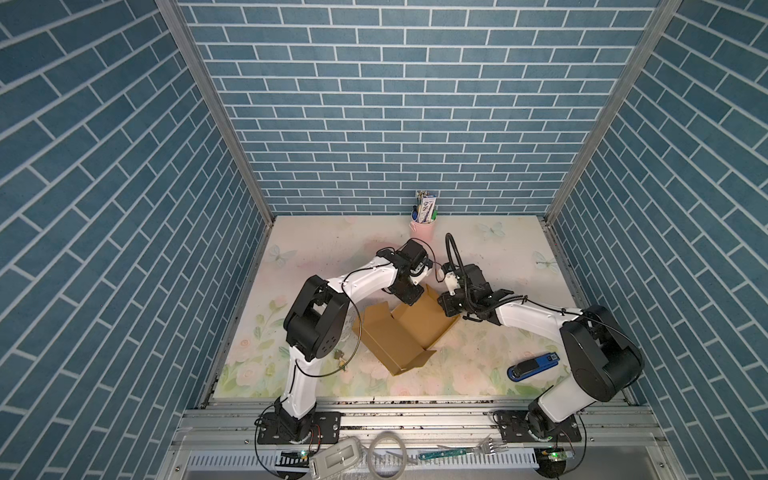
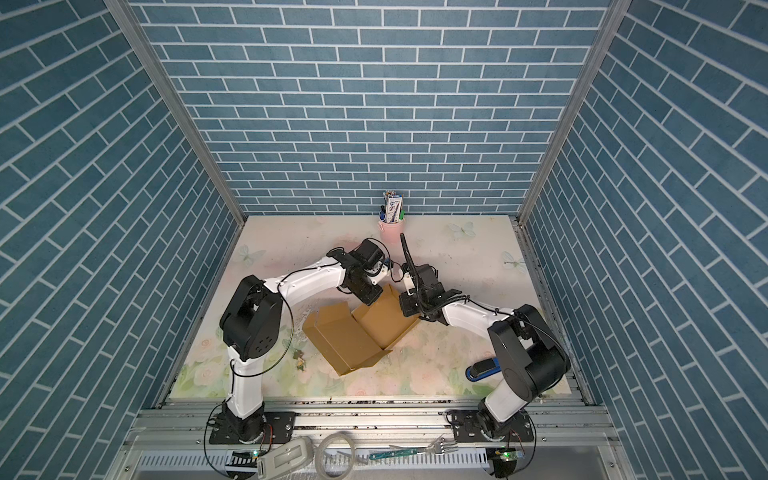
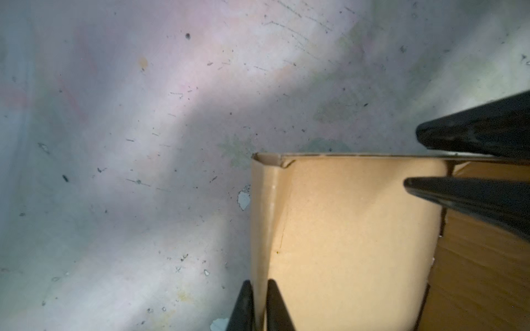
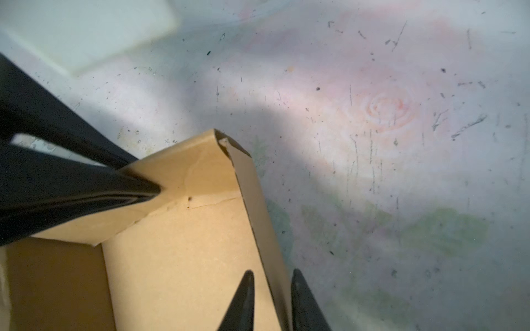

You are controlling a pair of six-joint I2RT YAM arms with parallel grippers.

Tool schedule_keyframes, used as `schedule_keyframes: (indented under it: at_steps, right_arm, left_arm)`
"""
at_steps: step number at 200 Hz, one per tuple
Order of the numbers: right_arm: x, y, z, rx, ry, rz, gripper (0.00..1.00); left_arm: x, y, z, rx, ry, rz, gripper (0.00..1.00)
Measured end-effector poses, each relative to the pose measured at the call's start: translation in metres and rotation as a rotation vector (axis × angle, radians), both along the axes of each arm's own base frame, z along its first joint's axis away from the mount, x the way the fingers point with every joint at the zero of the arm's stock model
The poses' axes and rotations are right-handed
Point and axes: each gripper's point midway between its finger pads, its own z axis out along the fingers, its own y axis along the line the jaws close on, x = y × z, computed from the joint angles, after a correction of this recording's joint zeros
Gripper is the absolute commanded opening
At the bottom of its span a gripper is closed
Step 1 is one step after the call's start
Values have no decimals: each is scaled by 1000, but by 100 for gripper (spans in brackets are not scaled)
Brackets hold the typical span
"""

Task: Fold the paper box
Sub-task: 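Release the wall with left gripper and swing it back while right gripper holds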

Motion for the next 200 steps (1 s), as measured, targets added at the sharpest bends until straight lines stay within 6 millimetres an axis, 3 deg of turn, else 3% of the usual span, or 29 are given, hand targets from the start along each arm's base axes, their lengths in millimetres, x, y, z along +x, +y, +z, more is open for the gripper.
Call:
schedule_keyframes:
  at_steps: [16,53,77,100,133,162,182,200]
  right_arm:
    - [0,-2,-3,-9,-7,-8,14]
    - [2,-6,-7,-26,-15,-28,5]
    - [5,-6,-7,-26,-25,-43,3]
    - [8,-7,-7,-26,-32,-61,2]
    - [12,-11,-8,-13,-34,-113,0]
    - [17,-15,-9,0,-33,-179,0]
    - [19,-18,-9,8,-28,-224,0]
    - [20,-21,-9,18,-21,-273,0]
  left_arm:
    - [7,-6,9,-23,-12,18,39]
    - [22,-16,38,-87,-35,82,53]
    - [34,-10,54,-121,-40,149,65]
    - [47,16,73,-150,-45,259,73]
    - [56,72,132,-232,-126,438,76]
    - [38,111,180,-320,-196,562,79]
    - [22,128,194,-351,-212,618,80]
    - [11,140,193,-362,-204,665,84]
